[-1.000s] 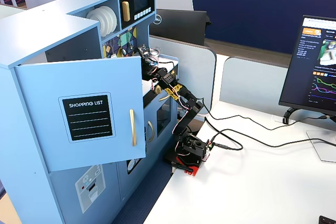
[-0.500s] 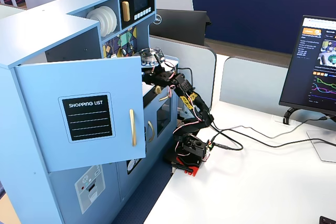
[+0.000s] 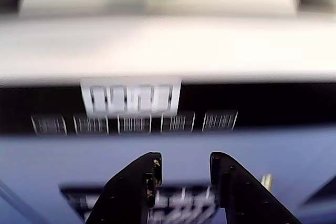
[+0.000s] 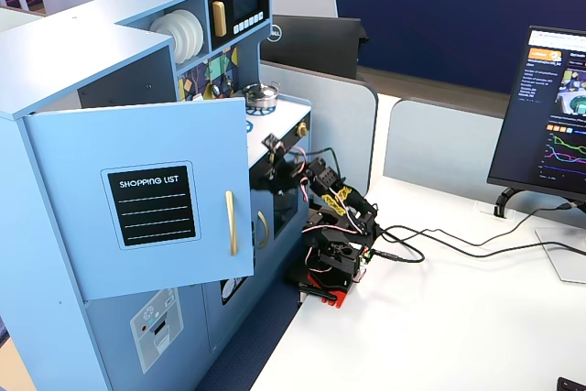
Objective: Pick up the lid from the counter and put it on the green recipient
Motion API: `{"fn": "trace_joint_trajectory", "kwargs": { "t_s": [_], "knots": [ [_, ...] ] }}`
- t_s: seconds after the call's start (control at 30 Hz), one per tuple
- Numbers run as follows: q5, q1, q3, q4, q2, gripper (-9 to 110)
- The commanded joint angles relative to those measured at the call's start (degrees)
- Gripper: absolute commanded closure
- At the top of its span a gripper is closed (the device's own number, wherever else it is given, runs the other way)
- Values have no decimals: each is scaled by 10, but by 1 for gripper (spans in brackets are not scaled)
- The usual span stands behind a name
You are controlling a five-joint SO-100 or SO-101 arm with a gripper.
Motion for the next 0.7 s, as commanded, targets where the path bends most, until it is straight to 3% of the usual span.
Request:
{"fn": "trace_joint_trajectory", "kwargs": {
  "t_s": [0.0, 0.2, 0.37, 0.67],
  "knots": [
    [38, -8, 108, 1, 61, 101],
    [123, -26, 227, 98, 132, 101],
    [106, -46, 276, 200, 132, 101],
    [139, -47, 324, 274, 132, 101]
  ]
}}
